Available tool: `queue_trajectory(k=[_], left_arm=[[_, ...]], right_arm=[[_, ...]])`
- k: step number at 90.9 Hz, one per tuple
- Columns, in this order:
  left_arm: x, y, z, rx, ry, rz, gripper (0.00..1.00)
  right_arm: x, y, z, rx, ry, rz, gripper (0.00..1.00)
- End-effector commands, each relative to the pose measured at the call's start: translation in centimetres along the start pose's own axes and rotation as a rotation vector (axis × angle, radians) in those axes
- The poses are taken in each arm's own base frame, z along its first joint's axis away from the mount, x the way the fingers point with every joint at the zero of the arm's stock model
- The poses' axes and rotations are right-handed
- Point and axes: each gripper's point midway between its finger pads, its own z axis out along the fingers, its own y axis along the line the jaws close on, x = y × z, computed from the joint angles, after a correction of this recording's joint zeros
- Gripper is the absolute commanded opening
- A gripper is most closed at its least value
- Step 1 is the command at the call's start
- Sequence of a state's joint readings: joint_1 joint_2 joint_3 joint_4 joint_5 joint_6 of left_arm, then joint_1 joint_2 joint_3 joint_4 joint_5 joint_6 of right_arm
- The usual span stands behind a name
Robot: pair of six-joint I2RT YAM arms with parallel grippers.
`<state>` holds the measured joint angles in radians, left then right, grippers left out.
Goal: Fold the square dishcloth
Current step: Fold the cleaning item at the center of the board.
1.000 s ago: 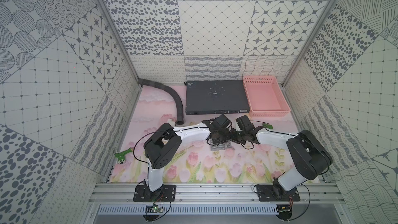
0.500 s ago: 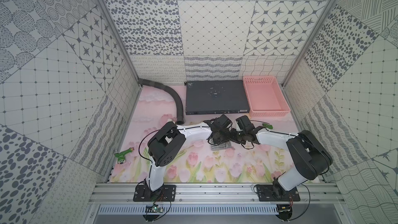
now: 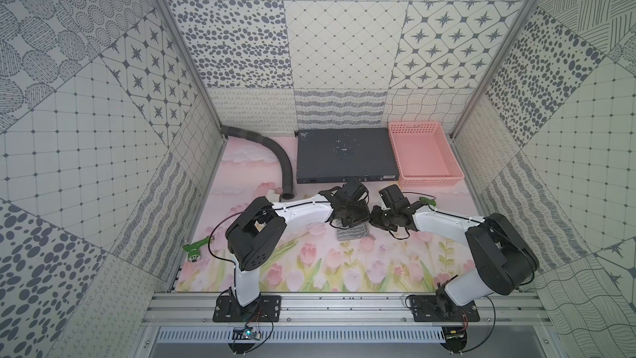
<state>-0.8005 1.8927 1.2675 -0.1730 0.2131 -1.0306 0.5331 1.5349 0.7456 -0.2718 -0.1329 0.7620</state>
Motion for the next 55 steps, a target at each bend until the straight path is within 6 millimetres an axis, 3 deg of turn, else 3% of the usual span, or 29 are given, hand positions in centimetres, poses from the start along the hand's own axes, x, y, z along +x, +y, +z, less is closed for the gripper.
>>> queue_trajectory(k=[1,15,36,55], left_arm=[[0.0,-5.7,-2.6,0.254,0.023,0.033,0.42],[-0.5,-5.1,-4.4,0.258,-0.022,0.033,0.37],[-2.4,-0.2,-6.1,0.177,-0.103,-0.024,0.29],[-3.5,3.1,-6.6,0.13,-0.122,-0.063,0.28]], right_arm=[[-1.4,1.4,-1.5,-0.014,-0.054,-0.04,0.21],[-1.3,1.6,-2.6,0.0,-0.077,-0.064,0.22],[-0.5,4.7,-4.7,0.001,-0.126,-0.177,0.2],[0.9,7.0,-4.6,0.024,-0.105,-0.256,0.19]])
